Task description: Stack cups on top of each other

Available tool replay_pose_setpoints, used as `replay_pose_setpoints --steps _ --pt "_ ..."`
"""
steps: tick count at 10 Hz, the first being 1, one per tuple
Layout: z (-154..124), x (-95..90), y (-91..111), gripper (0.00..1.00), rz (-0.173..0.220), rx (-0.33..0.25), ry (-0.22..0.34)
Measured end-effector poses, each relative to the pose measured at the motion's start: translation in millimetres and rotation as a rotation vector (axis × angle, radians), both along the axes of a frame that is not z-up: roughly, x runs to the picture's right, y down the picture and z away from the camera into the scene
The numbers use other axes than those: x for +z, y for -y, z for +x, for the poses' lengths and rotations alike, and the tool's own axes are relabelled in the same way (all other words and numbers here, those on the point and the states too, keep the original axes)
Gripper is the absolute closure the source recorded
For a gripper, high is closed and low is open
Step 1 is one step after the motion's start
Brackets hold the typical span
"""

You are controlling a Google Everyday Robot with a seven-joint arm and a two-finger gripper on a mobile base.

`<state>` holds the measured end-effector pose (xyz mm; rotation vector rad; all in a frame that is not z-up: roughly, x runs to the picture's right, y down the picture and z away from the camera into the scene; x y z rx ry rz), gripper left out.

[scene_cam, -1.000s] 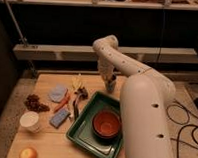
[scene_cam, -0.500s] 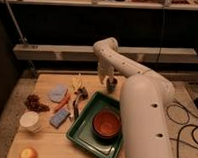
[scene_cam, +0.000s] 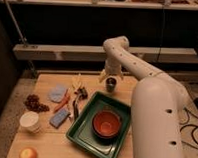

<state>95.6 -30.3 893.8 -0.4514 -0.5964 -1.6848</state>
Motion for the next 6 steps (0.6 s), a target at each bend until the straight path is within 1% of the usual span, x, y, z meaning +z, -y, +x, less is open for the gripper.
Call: replay_pose_setpoints --steps 1,3,6 --pt "6.7 -2.6 1.8 0.20 0.001 0.022 0.005" --pt "20.1 -4.2 -1.3 0.20 -0.003 0.052 0.007" --pt "14.8 -4.0 -0.7 0.20 -0.003 0.049 0.014"
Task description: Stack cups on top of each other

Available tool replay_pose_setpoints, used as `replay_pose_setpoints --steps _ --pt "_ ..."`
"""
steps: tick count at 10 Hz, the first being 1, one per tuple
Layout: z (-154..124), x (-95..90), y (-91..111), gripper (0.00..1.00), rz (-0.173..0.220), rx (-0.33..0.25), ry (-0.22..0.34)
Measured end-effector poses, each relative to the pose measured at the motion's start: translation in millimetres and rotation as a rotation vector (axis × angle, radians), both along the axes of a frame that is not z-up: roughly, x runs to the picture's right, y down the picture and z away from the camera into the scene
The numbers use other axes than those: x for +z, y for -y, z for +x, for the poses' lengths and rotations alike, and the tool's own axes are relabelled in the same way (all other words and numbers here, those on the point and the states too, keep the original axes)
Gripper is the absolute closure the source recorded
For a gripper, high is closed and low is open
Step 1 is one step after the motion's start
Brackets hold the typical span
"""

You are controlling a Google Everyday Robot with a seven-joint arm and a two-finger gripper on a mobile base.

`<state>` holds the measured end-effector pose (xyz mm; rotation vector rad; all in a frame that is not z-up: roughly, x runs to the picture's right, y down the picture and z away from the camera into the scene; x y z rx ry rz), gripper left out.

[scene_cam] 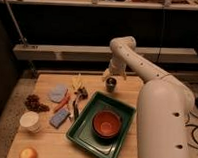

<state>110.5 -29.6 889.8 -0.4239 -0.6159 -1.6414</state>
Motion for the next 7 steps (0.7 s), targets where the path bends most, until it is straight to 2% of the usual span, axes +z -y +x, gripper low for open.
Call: replay_pose_setpoints --steps 7 --pt "-0.2 0.9 -0.8 0.20 -0.001 -0.002 -0.001"
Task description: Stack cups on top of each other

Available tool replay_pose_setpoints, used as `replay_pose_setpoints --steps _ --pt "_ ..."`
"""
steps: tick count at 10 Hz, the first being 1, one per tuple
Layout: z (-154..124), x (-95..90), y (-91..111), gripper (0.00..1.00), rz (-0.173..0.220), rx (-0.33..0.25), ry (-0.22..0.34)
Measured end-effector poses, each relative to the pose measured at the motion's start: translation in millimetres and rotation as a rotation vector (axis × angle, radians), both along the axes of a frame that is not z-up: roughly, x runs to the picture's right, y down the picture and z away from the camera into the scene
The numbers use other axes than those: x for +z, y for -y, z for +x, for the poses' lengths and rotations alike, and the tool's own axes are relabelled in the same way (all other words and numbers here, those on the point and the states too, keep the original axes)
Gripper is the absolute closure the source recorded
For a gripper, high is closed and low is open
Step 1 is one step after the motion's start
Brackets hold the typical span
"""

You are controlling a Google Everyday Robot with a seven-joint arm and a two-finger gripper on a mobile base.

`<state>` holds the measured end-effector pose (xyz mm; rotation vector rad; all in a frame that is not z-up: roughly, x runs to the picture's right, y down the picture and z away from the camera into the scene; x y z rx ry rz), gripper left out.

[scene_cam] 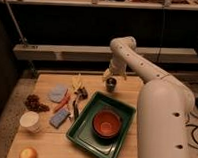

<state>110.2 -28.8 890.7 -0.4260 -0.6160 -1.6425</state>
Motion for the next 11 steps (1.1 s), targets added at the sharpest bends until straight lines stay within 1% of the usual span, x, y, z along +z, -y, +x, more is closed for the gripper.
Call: replay_pose_setpoints --steps 4,5,6,7,8,9,11 --pt "0.1 0.4 0.3 0.20 0.000 0.001 0.000" --pt "1.1 1.1 0.8 0.20 -0.005 0.007 -0.002" --pt "3.8 4.7 1.6 0.20 -0.016 0.025 -0.008" --pt "11.4 13.2 3.2 0.20 -0.032 0.056 -0.015" --pt "23.9 20.6 5.2 0.20 -0.047 0.089 -0.018" --pt "30.7 23.5 6.1 0.20 -0.057 0.107 -0.020" --pt "29.4 24.2 10.7 0.20 -0.057 0.121 -0.007"
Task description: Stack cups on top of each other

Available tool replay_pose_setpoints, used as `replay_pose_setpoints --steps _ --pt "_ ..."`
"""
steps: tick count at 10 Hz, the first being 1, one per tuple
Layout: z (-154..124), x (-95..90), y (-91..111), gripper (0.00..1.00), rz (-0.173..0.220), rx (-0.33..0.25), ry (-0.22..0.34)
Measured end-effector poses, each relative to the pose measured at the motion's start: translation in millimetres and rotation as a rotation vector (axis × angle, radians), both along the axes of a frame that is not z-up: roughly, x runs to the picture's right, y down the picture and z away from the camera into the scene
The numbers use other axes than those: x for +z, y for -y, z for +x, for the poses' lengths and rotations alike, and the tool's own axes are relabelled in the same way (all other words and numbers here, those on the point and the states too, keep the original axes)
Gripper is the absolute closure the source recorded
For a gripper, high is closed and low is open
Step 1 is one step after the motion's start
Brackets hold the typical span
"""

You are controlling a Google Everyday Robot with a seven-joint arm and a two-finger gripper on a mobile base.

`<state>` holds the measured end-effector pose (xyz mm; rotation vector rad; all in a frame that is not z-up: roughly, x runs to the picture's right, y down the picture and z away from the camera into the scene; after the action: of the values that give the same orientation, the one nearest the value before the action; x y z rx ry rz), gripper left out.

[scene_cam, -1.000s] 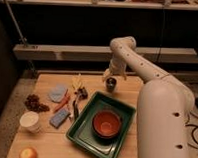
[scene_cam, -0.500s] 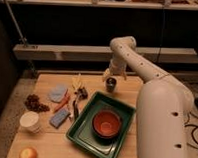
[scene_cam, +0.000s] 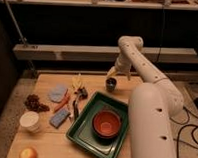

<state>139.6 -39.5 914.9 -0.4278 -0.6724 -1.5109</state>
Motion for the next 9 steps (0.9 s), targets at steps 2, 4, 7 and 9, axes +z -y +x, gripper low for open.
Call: replay_pose_setpoints --steps 2,4,7,9 --pt "6.5 -3.6 -1.2 0.20 -0.002 0.005 0.002" --pt "7.0 -1.9 -9.7 0.20 -0.001 0.004 0.010" --pt "13.8 3.5 -20.4 0.20 0.018 0.015 0.012" --pt "22.3 5.6 -23.0 0.20 0.043 0.031 0.015"
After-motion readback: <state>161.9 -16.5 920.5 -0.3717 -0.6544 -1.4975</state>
